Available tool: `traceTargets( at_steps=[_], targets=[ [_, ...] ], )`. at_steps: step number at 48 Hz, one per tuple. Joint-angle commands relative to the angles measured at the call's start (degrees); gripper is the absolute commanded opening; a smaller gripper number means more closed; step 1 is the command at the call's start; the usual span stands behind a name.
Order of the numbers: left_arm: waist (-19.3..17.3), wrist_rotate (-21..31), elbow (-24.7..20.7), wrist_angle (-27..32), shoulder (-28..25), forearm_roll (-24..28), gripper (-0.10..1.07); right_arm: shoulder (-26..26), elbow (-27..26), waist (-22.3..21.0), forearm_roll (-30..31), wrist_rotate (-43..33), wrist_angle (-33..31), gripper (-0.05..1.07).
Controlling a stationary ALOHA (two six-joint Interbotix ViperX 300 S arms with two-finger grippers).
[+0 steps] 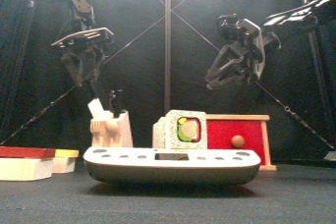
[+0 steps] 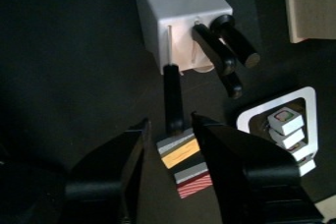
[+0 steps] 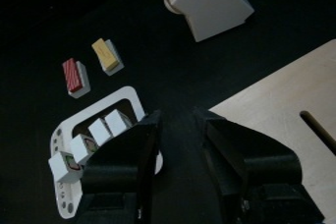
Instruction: Put cleaver in holder
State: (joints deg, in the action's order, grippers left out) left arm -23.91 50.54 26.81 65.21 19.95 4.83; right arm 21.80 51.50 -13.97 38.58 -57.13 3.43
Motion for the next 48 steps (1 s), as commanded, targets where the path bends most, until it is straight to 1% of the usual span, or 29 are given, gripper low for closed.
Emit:
traceTargets(
  at_steps=[1, 22, 35, 48],
  targets=[
    [-0.09, -0.09, -0.79, -0.88, 0.88, 0.97, 0.87, 0.44, -0.79, -0.26, -0.09, 0.00, 0.35, 0.72],
    [0.35, -0.09, -0.26, -1.76, 3.08, 1.14, 0.88, 0.44, -0.79, -0.26, 0.00, 0.00, 0.44, 0.72],
    [0.44, -0.18, 0.09, -1.93, 3.34, 1.23, 0.88, 0.35, -0.79, -0.26, -0.09, 0.00, 0.35, 0.72],
    [0.44, -0.26, 0.70, -3.96, 3.60, 1.23, 0.88, 0.44, -0.62, -0.26, -0.09, 0.00, 0.35, 0.72]
  ],
)
